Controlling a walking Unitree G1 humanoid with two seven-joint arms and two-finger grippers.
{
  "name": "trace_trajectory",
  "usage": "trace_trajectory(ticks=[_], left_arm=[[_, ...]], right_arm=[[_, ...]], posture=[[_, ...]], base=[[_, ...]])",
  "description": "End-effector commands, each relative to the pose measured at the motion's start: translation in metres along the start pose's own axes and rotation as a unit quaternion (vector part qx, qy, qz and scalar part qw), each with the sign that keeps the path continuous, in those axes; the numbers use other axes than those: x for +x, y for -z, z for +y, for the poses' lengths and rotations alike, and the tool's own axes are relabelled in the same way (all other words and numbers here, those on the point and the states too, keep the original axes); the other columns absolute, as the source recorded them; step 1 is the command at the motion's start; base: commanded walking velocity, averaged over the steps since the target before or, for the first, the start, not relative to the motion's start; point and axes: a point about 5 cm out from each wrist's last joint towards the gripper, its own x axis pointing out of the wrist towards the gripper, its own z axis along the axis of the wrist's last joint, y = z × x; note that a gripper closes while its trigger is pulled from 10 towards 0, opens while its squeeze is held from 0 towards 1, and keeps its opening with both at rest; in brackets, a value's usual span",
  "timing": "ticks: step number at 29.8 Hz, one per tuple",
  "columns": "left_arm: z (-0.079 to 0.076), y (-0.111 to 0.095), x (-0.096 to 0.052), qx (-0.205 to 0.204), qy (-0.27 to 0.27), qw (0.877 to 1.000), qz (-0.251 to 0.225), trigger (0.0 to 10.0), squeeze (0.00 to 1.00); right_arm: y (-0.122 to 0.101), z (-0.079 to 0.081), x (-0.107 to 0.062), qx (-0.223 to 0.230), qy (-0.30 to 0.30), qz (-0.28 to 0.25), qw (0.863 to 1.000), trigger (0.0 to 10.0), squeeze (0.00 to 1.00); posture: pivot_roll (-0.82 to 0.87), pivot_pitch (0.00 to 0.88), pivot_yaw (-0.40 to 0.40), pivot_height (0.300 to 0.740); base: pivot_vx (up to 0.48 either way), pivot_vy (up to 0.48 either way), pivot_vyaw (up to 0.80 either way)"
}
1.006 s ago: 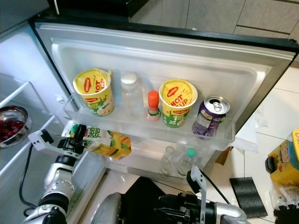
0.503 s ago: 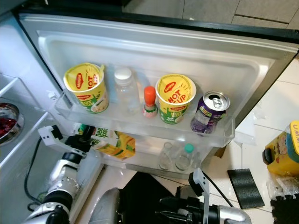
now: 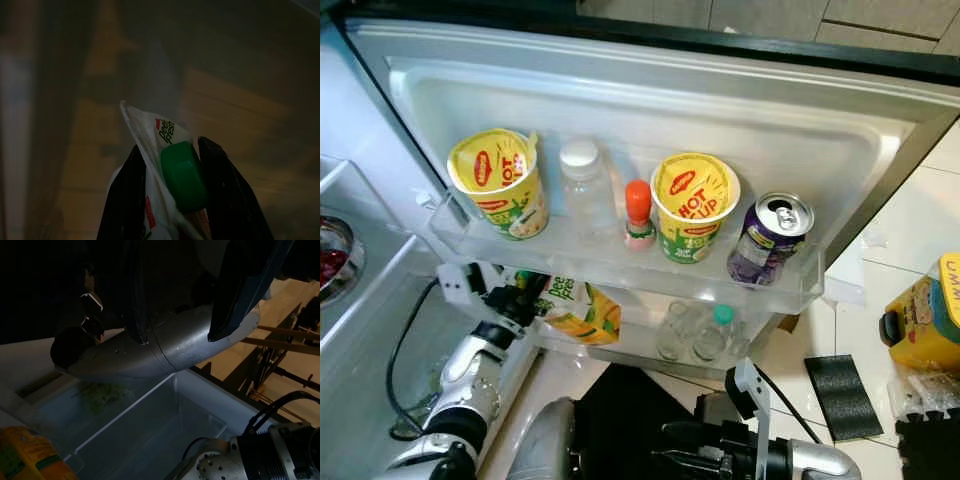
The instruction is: Restocking fridge
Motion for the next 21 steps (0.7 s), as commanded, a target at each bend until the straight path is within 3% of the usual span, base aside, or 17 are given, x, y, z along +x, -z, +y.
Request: trace_trajectory(ticks=[1, 8, 19, 20, 21], left_arm=[[-0.003, -0.002, 0.002, 0.027, 0.015, 1.0, 0.002, 10.0, 0.0], [-0.013, 0.001, 0.006, 0.067, 0.058, 0.996, 0.025, 10.0, 0.0], [-0.019, 0.004, 0.007, 0.12, 0.078, 0.988, 0.049, 10.0, 0.0], [-0.019, 0.005, 0.007, 0.127, 0.082, 0.987, 0.055, 10.0, 0.3], [-0.02, 0.006, 0.007, 0.131, 0.084, 0.986, 0.058, 10.0, 0.3]], right_arm=[[0.004, 0.003, 0.0, 0.009, -0.001, 0.007, 1.0, 10.0, 0.0], [0.005, 0.004, 0.0, 0.009, 0.001, 0.009, 1.0, 10.0, 0.0], [0.005, 0.004, 0.0, 0.01, 0.005, 0.008, 1.0, 10.0, 0.0], [0.005, 0.004, 0.0, 0.01, 0.005, 0.008, 1.0, 10.0, 0.0], [0.005, 0.004, 0.0, 0.01, 0.006, 0.008, 1.0, 10.0, 0.0]], posture=[[-0.15, 0.278, -0.003, 0.608], [-0.16, 0.278, 0.0, 0.608], [-0.16, 0.279, 0.002, 0.608], [-0.15, 0.278, 0.003, 0.608], [-0.15, 0.278, 0.003, 0.608]], base=[[0.0, 0.0, 0.0], [0.0, 0.0, 0.0], [0.0, 0.0, 0.0], [0.0, 0.0, 0.0], [0.0, 0.0, 0.0]])
